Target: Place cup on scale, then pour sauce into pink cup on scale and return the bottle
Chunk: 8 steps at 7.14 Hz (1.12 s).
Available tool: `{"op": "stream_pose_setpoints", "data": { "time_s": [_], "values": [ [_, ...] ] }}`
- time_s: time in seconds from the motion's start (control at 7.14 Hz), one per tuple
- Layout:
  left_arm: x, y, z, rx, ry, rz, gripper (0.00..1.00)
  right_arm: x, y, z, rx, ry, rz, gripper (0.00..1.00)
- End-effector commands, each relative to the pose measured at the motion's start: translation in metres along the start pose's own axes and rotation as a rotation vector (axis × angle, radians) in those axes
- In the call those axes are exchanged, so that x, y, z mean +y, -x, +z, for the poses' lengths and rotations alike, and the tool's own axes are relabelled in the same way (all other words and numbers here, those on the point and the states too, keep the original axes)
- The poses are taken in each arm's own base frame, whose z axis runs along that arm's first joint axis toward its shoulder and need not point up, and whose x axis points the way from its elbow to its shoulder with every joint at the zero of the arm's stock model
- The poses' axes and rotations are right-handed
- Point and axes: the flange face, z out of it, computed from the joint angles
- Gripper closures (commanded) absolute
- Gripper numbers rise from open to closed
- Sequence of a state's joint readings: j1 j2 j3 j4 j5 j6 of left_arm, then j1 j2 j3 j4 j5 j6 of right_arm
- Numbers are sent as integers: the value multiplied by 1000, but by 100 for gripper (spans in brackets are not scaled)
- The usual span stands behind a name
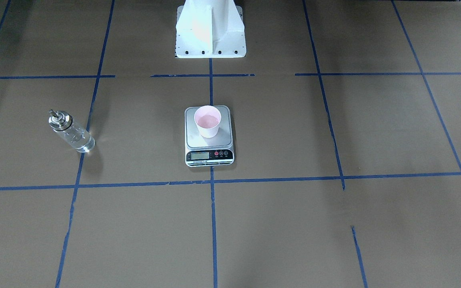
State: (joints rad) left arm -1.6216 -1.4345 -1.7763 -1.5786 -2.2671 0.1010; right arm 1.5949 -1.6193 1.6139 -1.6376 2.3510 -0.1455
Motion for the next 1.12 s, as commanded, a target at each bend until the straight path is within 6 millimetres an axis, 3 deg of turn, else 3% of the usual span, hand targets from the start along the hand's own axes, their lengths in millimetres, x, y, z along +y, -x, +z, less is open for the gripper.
{"op": "stream_pose_setpoints", "data": {
  "time_s": [0.0, 0.28, 0.98],
  "values": [
    [-6, -4, -5, 0, -35, 27, 0, -1, 3, -4, 0, -8, 3, 0],
    [-5, -11, -2, 104, -34, 16, 0, -5, 6, -6, 1, -13, -2, 0],
    [-6, -12, -3, 101, -37, 19, 0, -12, 9, -10, 2, -21, -12, 0]
  ]
}}
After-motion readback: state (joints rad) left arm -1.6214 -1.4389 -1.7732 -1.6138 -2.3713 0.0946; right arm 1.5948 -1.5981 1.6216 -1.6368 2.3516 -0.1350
